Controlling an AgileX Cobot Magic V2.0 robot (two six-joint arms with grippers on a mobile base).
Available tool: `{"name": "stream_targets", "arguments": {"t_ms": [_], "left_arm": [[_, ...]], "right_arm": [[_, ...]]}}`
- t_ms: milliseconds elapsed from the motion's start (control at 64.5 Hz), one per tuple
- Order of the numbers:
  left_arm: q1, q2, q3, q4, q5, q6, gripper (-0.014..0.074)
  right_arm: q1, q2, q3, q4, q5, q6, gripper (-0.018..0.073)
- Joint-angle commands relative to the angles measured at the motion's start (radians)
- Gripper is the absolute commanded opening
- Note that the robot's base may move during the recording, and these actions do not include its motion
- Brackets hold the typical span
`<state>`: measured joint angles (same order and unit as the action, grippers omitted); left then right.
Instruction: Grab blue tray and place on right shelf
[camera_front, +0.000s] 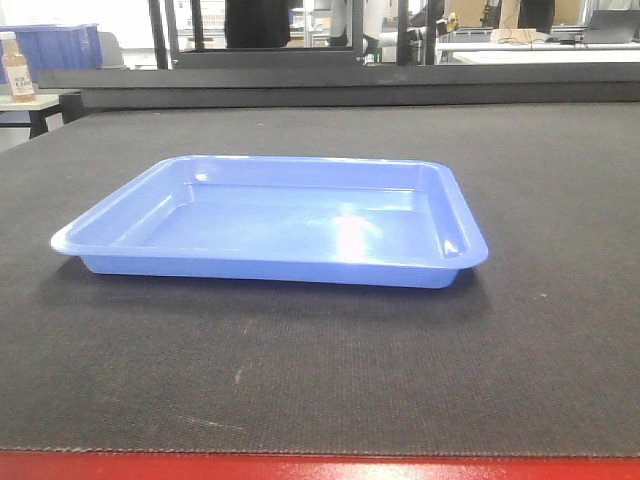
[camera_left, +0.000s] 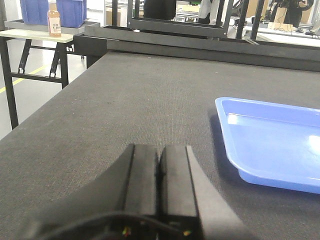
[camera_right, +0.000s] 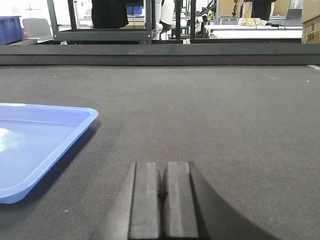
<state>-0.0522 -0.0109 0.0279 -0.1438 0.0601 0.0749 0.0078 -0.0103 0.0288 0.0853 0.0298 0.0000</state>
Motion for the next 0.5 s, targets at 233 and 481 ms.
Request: {"name": "stream_targets", "arguments": {"t_ms": [233, 481], "left_arm": [[0.003, -0.015, 0.03, -0.008, -0.09, -0.002, -0.0048], [0.003, -0.015, 0.03, -0.008, -0.089, -0.002, -0.0048]], "right_arm": [[0.001, -0.021, -0.023, 0.002, -0.081, -0.006, 0.0055], [0.001, -0.021, -0.023, 0.002, -0.097, -0.006, 0.0055]]}}
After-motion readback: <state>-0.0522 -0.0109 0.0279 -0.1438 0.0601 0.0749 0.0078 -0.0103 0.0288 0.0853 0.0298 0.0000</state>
